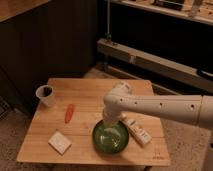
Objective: Drag the ceramic bowl in a circle
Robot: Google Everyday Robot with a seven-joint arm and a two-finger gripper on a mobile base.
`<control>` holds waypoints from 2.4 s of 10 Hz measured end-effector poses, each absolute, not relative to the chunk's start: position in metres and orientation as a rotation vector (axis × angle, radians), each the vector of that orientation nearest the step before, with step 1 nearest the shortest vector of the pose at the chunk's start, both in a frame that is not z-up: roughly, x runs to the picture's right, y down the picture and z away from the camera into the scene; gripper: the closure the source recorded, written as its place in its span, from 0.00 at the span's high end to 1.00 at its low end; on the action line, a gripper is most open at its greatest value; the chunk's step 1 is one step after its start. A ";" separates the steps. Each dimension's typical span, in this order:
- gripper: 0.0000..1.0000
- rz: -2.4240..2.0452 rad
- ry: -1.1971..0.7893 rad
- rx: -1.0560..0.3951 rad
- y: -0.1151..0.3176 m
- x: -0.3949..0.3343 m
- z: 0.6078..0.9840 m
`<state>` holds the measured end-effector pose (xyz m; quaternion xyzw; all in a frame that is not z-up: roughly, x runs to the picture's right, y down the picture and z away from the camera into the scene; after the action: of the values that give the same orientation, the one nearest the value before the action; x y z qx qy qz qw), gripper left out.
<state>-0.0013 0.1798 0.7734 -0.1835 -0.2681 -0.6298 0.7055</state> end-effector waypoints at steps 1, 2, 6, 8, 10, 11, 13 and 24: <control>0.17 -1.405 -0.601 -0.407 0.178 -0.020 0.775; 0.25 -1.406 -0.607 -0.403 0.173 -0.035 0.778; 0.66 -1.409 -0.690 -0.381 0.163 -0.056 0.772; 0.80 -1.385 -0.738 -0.391 0.169 -0.038 0.761; 0.80 -1.366 -0.764 -0.418 0.179 -0.017 0.751; 0.80 -1.366 -0.774 -0.434 0.183 -0.013 0.747; 0.80 -1.382 -0.797 -0.460 0.190 -0.020 0.745; 0.80 -1.558 -0.724 -0.573 0.216 -0.067 0.779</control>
<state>-0.0671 0.2158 0.7795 -0.2489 -0.3146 -0.6767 0.6174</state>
